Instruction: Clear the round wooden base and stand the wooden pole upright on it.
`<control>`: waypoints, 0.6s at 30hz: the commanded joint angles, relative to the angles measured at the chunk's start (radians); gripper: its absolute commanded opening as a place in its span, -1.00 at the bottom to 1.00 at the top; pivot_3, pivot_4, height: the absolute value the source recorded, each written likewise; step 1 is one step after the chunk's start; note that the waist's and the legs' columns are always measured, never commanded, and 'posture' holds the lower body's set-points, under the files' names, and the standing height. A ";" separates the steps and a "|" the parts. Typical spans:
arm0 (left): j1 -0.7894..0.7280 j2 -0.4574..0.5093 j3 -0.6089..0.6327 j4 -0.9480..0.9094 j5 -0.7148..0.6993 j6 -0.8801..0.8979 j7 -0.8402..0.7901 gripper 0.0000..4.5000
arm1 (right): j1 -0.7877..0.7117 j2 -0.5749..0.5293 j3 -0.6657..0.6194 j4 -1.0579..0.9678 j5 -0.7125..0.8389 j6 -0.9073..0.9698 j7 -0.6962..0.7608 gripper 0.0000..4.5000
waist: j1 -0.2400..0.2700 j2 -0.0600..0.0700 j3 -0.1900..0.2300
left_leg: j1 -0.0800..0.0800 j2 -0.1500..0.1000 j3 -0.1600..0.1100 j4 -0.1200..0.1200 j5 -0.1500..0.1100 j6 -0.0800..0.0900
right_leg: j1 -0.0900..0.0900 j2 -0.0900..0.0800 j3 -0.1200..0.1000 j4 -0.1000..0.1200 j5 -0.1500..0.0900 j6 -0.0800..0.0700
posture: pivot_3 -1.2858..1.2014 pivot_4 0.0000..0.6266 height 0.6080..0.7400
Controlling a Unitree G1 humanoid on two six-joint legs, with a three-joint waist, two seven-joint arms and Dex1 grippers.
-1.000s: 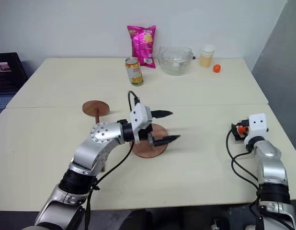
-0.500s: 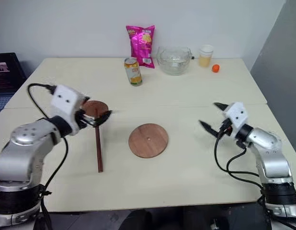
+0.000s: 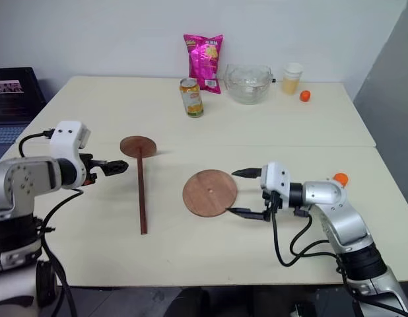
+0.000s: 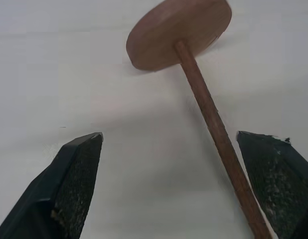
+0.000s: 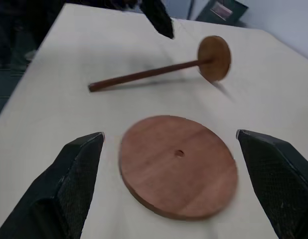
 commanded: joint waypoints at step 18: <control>-0.248 -0.093 -0.161 0.350 0.034 0.030 0.071 1.00 | 0.023 -0.021 -0.001 -0.154 -0.023 0.145 -0.119 0.98 | -0.004 -0.002 0.000 | -0.001 0.000 0.000 0.000 0.003 -0.005 | -0.002 0.000 0.001 0.001 0.000 0.000 | 0.03 -0.52 1.00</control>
